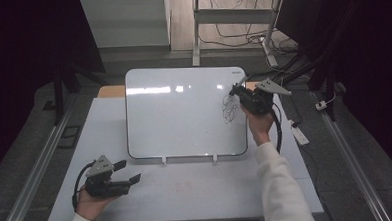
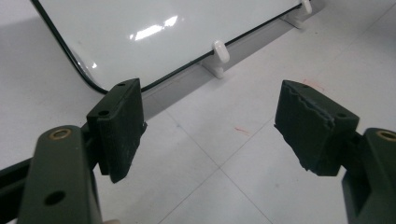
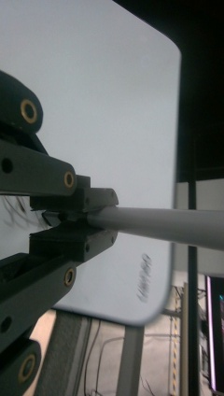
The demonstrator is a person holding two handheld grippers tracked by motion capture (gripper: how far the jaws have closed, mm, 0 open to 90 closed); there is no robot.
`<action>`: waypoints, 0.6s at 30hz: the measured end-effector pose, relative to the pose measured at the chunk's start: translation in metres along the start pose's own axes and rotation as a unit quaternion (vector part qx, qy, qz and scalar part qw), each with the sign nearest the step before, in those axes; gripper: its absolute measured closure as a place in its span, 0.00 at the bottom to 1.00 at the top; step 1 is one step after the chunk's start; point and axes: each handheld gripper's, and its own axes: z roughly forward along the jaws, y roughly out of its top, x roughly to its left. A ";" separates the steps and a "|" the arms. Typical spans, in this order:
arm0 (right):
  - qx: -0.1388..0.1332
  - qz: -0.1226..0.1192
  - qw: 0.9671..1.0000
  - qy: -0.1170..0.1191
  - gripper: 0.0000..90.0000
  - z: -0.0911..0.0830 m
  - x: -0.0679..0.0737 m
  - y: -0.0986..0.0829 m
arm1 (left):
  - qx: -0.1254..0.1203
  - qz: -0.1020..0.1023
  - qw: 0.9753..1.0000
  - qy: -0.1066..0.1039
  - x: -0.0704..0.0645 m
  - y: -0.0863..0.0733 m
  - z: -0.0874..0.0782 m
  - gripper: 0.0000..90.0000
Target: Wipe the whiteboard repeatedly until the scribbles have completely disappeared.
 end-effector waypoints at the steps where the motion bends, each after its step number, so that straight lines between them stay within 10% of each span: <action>1: 0.000 0.000 1.000 0.007 0.90 0.002 0.002 -0.004 | 0.001 -0.001 1.000 0.000 0.000 0.000 0.000 0.27; 9: -0.011 -0.004 1.000 -0.013 0.90 0.009 -0.001 0.005 | -0.004 -0.003 1.000 0.003 0.001 0.000 -0.002 0.27; 14: 0.013 -0.045 0.999 0.017 0.90 0.009 0.015 -0.004 | -0.005 -0.005 1.000 0.004 0.002 -0.001 -0.003 0.27; 18: -0.012 -0.012 1.000 -0.022 0.90 0.007 -0.002 0.004 | -0.007 -0.005 1.000 0.004 0.001 -0.001 -0.004 0.27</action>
